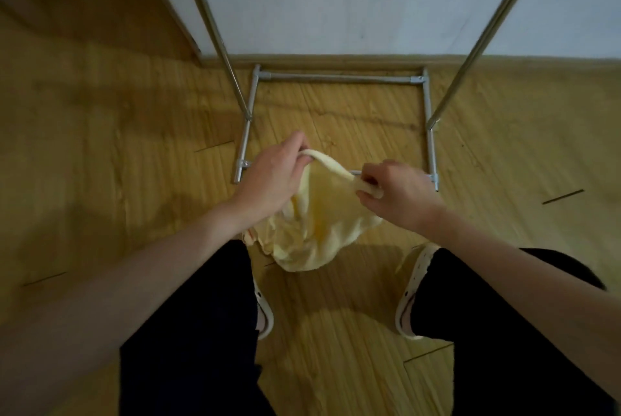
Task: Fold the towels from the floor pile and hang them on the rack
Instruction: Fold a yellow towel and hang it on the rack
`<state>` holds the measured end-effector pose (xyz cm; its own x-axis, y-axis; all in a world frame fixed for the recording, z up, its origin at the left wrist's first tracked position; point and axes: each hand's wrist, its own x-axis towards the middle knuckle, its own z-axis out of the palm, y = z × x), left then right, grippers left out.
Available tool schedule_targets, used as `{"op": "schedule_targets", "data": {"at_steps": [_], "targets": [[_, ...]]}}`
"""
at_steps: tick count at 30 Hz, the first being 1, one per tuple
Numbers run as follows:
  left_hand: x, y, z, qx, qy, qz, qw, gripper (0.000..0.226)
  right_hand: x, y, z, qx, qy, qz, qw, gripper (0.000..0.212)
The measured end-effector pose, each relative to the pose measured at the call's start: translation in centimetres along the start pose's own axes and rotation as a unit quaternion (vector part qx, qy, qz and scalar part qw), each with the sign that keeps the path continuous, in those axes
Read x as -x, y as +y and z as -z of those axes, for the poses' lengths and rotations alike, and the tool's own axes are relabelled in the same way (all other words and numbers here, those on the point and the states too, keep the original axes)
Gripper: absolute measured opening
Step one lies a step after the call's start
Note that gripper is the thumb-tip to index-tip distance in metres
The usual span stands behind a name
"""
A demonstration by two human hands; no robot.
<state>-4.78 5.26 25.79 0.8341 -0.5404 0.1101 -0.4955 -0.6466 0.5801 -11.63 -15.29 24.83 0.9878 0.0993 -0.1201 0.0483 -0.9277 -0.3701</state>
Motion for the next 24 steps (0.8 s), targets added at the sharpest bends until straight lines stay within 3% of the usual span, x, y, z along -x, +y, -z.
{"op": "schedule_targets", "data": {"at_steps": [4, 9, 17, 21, 24], "targets": [[1.2, 4.5, 5.3, 0.011, 0.059, -0.011, 0.998, 0.007, 3.1, -2.3, 4.6, -0.061, 0.074, 0.030, 0.995, 0.014], [3.3, 8.9, 10.5, 0.039, 0.096, -0.016, 0.994, 0.006, 6.0, -4.9, 8.6, -0.093, 0.100, 0.075, 0.988, 0.011], [6.0, 13.3, 16.1, -0.120, -0.030, -0.042, 0.991, 0.020, 8.1, -7.1, 13.2, -0.088, 0.118, 0.034, 0.989, 0.019], [6.4, 14.4, 17.0, -0.146, -0.008, -0.025, 0.989, 0.020, 9.2, -8.2, 15.1, -0.091, 0.105, 0.052, 0.989, 0.021], [6.5, 15.5, 17.5, -0.112, 0.050, 0.000, 0.992, 0.022, 10.6, -8.8, 15.7, -0.087, 0.119, 0.083, 0.986, 0.016]]}}
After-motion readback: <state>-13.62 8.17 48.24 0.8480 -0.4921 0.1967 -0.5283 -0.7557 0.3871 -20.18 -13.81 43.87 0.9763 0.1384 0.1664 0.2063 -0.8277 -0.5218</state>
